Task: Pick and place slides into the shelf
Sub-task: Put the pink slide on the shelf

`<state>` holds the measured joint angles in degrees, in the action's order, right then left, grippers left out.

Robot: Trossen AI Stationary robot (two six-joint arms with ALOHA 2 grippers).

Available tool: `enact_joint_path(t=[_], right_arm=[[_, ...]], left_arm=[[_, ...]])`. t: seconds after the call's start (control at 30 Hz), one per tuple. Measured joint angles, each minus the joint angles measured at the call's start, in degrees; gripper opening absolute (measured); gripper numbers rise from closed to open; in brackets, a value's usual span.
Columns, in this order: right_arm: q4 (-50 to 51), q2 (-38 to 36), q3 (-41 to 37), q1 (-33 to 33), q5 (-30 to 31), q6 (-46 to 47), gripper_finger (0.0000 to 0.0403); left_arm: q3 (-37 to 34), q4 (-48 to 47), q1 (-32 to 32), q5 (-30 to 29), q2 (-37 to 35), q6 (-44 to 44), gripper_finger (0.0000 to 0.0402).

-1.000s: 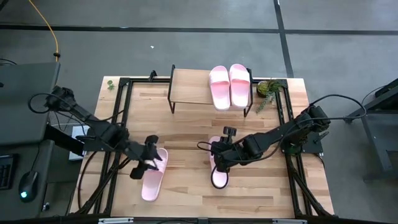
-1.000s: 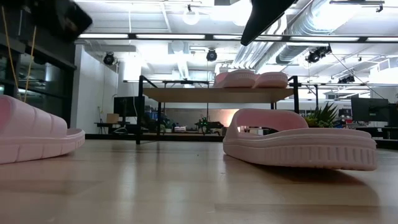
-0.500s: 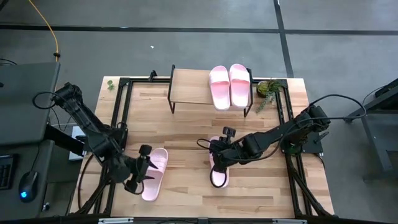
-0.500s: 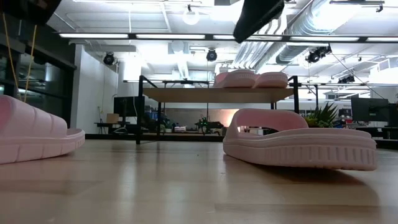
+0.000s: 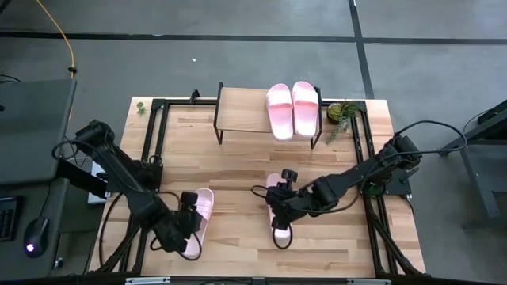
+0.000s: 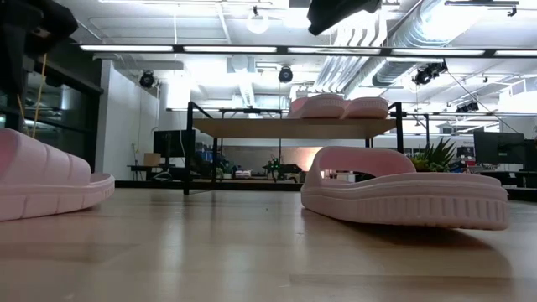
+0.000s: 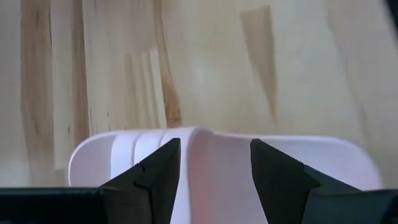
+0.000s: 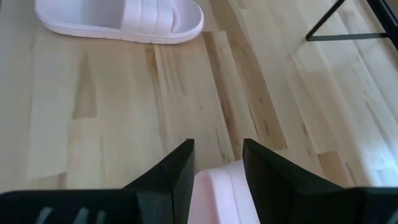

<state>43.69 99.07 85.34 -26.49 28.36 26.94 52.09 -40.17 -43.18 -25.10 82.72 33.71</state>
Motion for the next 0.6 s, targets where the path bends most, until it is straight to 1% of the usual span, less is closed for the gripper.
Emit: enact_joint_path(t=[0.17,0.3,0.6], right_arm=[[-0.88,0.0,0.0,-0.29,0.07,0.02,0.0126],[-1.26,0.0,0.0,-0.29,0.09,0.01,0.0126],[-1.36,0.0,0.0,-0.26,0.1,-0.42,0.0126]], left_arm=[[3.36,-5.8,0.0,0.33,5.19,1.57,0.0179],[5.0,-8.34,0.0,0.44,7.66,1.94,0.0179],[5.07,-11.9,0.04,-0.44,8.37,4.26,0.0179]])
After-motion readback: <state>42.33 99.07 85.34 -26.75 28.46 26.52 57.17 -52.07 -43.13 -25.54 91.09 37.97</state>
